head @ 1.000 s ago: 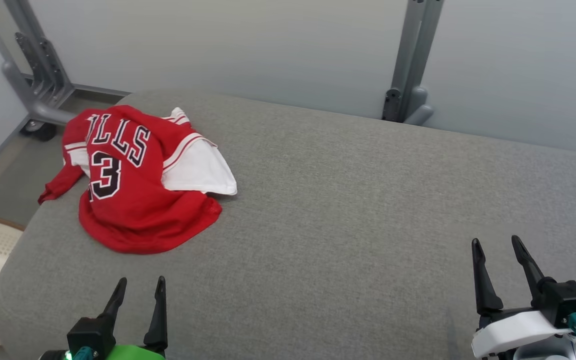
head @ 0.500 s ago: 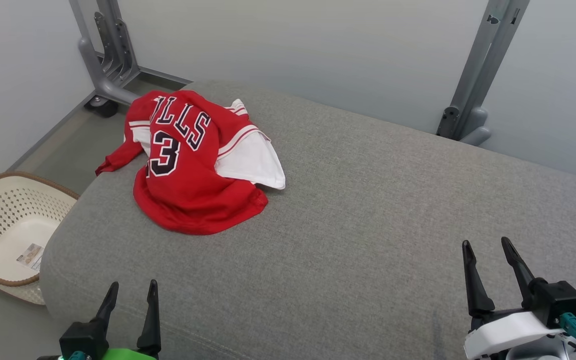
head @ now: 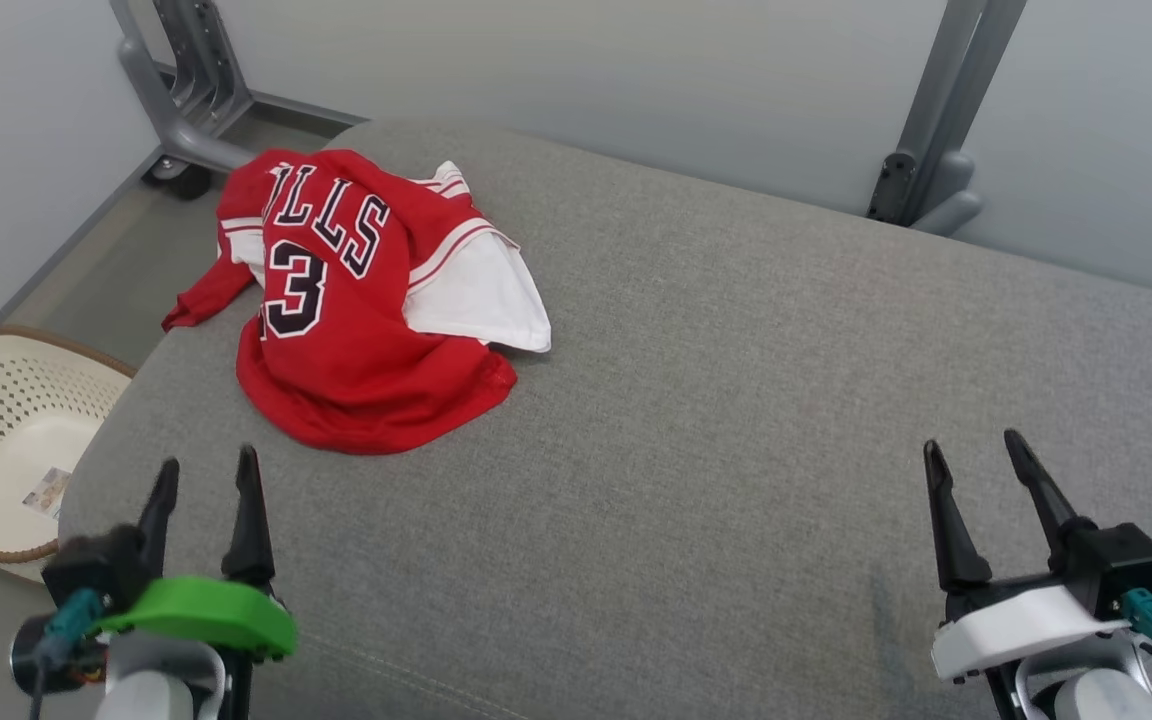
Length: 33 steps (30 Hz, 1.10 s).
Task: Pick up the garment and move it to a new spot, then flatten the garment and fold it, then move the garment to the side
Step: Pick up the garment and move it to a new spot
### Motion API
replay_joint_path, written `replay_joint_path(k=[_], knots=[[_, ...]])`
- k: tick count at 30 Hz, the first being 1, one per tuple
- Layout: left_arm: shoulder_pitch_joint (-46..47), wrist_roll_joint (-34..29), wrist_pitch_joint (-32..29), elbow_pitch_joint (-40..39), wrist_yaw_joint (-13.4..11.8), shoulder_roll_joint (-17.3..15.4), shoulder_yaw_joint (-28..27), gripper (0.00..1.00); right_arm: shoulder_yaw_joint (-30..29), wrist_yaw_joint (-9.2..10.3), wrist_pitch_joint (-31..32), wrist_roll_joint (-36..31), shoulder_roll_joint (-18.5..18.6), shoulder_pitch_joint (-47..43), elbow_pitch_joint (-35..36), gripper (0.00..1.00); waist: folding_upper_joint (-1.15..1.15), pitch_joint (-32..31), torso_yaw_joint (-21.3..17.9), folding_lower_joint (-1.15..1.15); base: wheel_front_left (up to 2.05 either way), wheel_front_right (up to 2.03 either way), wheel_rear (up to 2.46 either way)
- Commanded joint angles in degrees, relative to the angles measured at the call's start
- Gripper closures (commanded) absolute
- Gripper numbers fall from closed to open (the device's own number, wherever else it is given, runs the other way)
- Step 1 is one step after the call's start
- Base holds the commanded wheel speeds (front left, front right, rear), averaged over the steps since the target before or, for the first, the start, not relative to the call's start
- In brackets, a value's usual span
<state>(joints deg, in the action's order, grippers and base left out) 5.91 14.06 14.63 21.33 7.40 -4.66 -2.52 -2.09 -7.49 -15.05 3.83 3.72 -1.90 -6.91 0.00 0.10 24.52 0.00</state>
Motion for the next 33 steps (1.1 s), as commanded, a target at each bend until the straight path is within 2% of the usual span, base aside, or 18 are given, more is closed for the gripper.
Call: replay_joint_path(k=[1, 5, 9, 11, 19, 23, 24, 25, 26, 27, 33], knots=[[3.6, 1.0, -0.8, 0.8, 0.1, -0.4, -0.7, 0.0, 0.1, 0.0, -0.2, -0.3, 1.0, 1.8, 0.5, 0.0, 0.0, 5.3, -2.2, 0.0, 0.0, 0.0, 0.0], [12.3, 4.9, -5.4, 5.3, 0.1, -0.3, -1.7, 0.0, 1.2, 0.0, -0.2, -1.1, 3.1, 4.9, 1.2, 0.0, 0.0, 11.7, -4.0, 0.0, 0.0, 0.0, 0.0], [20.2, 7.7, -10.0, 11.4, 0.1, -1.5, -2.1, 0.0, 1.9, 0.0, -0.2, -1.6, 4.7, 7.7, 1.5, 0.0, 0.0, 17.1, -6.0, 0.0, 0.0, 0.0, 0.0], [24.8, 9.2, -12.5, 16.9, 0.1, -2.9, -2.6, 0.0, 2.4, 0.0, -0.2, -1.7, 5.4, 9.2, 1.6, 0.0, 0.0, 19.7, -7.6, 0.0, 0.0, 0.0, 0.0], [32.3, 15.6, -15.3, 29.3, 0.1, -3.8, -5.7, 0.0, 2.6, 0.01, -0.2, -1.8, 5.4, 11.0, 1.6, 0.0, 0.0, 21.7, -10.4, 0.0, 0.0, 0.0, 0.0], [33.5, 17.0, -15.7, 32.9, 0.1, -4.6, -3.9, 0.0, 2.3, 0.01, -0.2, -1.7, 5.3, 10.8, 1.2, 0.0, 0.0, 21.2, -10.6, 0.0, 0.0, 0.0, 0.0], [33.8, 17.2, -15.6, 33.4, 0.1, -4.7, -3.4, 0.13, 2.4, 0.01, -0.2, -1.7, 5.2, 10.8, 1.1, 0.0, 0.0, 21.1, -10.7, 0.0, 0.0, 0.0, 0.0], [34.0, 18.1, -15.9, 33.8, 0.1, -4.5, -2.9, 0.58, 2.4, 0.01, -0.2, -1.7, 5.2, 10.9, 1.0, 0.0, 0.0, 20.8, -10.7, 0.0, 0.0, 0.0, 0.0], [34.0, 18.7, -16.0, 34.0, 0.1, -4.4, -2.2, 0.91, 2.3, 0.01, -0.2, -1.6, 5.1, 10.9, 0.8, 0.0, 0.0, 20.6, -10.6, 0.0, 0.0, 0.0, 0.0], [33.8, 19.1, -15.9, 34.1, 0.1, -4.6, -1.5, 1.0, 2.3, 0.01, -0.2, -1.5, 5.0, 10.8, 0.7, 0.0, 0.0, 20.3, -10.5, 0.0, 0.0, 0.0, 0.0], [32.6, 21.3, -14.5, 33.6, 0.1, -5.8, 1.4, 1.0, 2.7, 0.01, -0.2, -1.1, 4.7, 10.3, 0.2, 0.0, 0.0, 18.7, -10.2, 0.0, 0.0, 0.0, 0.0]])
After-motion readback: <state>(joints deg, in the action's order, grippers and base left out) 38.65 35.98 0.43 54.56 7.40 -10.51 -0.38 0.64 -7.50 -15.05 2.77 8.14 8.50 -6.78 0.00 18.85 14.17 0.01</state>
